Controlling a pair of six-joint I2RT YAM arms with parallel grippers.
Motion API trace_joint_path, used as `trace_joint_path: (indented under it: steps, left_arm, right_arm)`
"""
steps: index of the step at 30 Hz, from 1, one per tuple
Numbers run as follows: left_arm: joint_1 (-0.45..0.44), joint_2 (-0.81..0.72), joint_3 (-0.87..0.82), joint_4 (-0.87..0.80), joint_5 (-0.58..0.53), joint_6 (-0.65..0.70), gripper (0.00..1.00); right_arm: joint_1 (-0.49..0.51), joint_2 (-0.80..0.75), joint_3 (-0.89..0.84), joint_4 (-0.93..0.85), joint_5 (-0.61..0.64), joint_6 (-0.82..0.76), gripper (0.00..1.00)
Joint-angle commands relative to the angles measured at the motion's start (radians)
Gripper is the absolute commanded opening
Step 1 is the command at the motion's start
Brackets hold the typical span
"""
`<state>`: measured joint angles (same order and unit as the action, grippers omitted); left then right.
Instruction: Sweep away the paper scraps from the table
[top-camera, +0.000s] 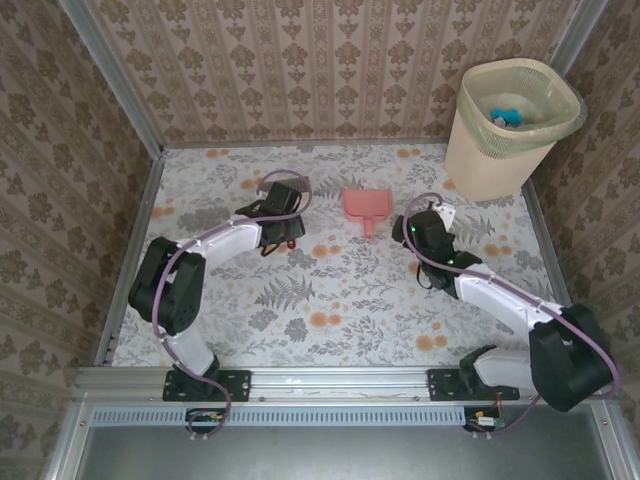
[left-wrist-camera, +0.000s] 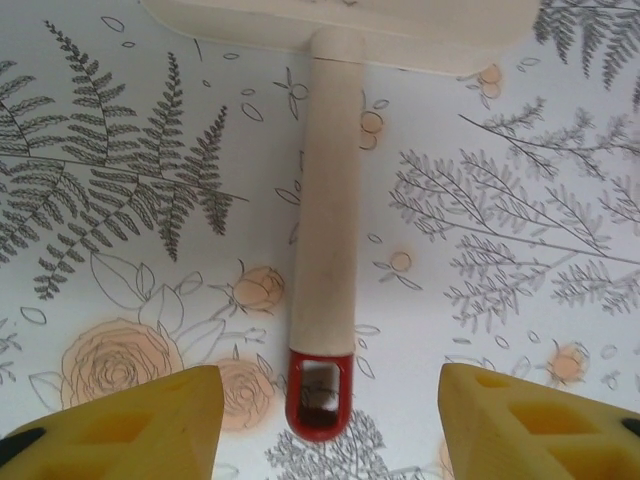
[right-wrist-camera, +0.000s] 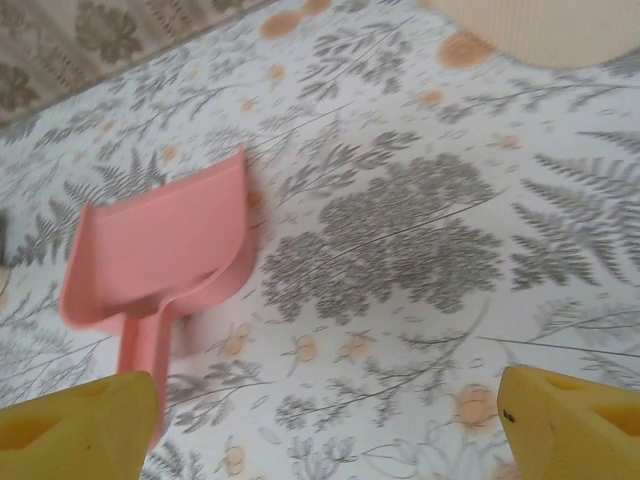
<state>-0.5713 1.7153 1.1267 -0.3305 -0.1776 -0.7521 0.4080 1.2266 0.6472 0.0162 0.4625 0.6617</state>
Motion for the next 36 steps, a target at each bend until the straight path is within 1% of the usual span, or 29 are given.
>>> trace_joint_path:
  steps: [1, 3, 5, 8, 9, 10, 11, 13, 16, 18, 20, 21, 22, 23, 25, 27, 29, 30, 32, 33, 36]
  left_arm:
    - [-0.014, -0.094, 0.003, -0.035, -0.032, 0.01, 0.64]
    - [-0.018, -0.143, -0.006, -0.037, -0.059, 0.012, 0.68]
    - [-0.022, -0.19, -0.022, -0.025, -0.095, 0.011, 0.7]
    - [-0.03, -0.29, -0.054, 0.0, -0.144, -0.004, 0.77]
    - [-0.033, -0.328, -0.069, 0.018, -0.167, -0.009, 0.88]
    - [-0.035, -0.36, -0.083, 0.033, -0.191, -0.009, 0.95]
    - [-0.036, -0.396, -0.099, 0.055, -0.222, -0.008, 1.0]
    - [-0.034, -0.46, -0.126, 0.096, -0.281, 0.02, 1.0]
    - [-0.024, -0.544, -0.138, 0.117, -0.413, 0.082, 1.0]
    - [0.007, -0.593, -0.144, 0.131, -0.472, 0.12, 1.0]
    - [0.065, -0.637, -0.18, 0.216, -0.473, 0.186, 1.0]
    - [0.106, -0.658, -0.216, 0.301, -0.426, 0.25, 1.0]
    - [0.173, -0.676, -0.26, 0.394, -0.352, 0.312, 1.0]
    - [0.229, -0.694, -0.302, 0.466, -0.292, 0.346, 1.0]
    - [0.316, -0.719, -0.362, 0.512, -0.289, 0.354, 1.0]
    - [0.382, -0.725, -0.424, 0.527, -0.344, 0.382, 1.0]
    - [0.398, -0.709, -0.484, 0.561, -0.457, 0.4, 1.0]
    - [0.399, -0.69, -0.528, 0.617, -0.487, 0.422, 1.0]
    - [0.407, -0.645, -0.596, 0.743, -0.456, 0.491, 1.0]
    - [0.411, -0.618, -0.609, 0.771, -0.443, 0.517, 1.0]
    - [0.418, -0.531, -0.608, 0.769, -0.434, 0.563, 1.0]
  right_arm:
    - [-0.015, -0.058, -0.032, 0.026, 0.101, 0.045, 0.96]
    - [-0.022, -0.084, -0.046, 0.021, 0.15, 0.049, 1.0]
    - [-0.034, -0.113, -0.062, 0.019, 0.185, 0.063, 1.0]
    - [-0.064, -0.177, -0.094, 0.045, 0.203, 0.046, 1.0]
    - [-0.078, -0.204, -0.103, 0.045, 0.219, 0.042, 1.0]
    - [-0.094, -0.228, -0.113, 0.047, 0.23, 0.033, 1.0]
    - [-0.111, -0.256, -0.121, 0.047, 0.242, 0.025, 1.0]
    - [-0.144, -0.309, -0.136, 0.052, 0.268, -0.006, 1.0]
    - [-0.206, -0.387, -0.196, 0.156, 0.241, -0.144, 1.0]
    - [-0.256, -0.426, -0.26, 0.273, 0.195, -0.255, 1.0]
    - [-0.301, -0.438, -0.338, 0.424, 0.11, -0.356, 1.0]
    - [-0.324, -0.433, -0.371, 0.496, 0.054, -0.395, 1.0]
    - [-0.343, -0.422, -0.387, 0.534, 0.013, -0.414, 1.0]
    - [-0.362, -0.399, -0.387, 0.539, -0.012, -0.423, 1.0]
    - [-0.4, -0.325, -0.35, 0.5, -0.069, -0.42, 1.0]
    - [-0.426, -0.231, -0.292, 0.45, -0.122, -0.399, 1.0]
    - [-0.428, -0.167, -0.281, 0.472, -0.154, -0.414, 1.0]
    - [-0.428, -0.144, -0.287, 0.502, -0.169, -0.427, 1.0]
    - [-0.429, -0.098, -0.297, 0.552, -0.195, -0.453, 1.0]
    - [-0.429, -0.073, -0.29, 0.563, -0.208, -0.462, 1.0]
    - [-0.428, 0.001, -0.267, 0.58, -0.26, -0.489, 1.0]
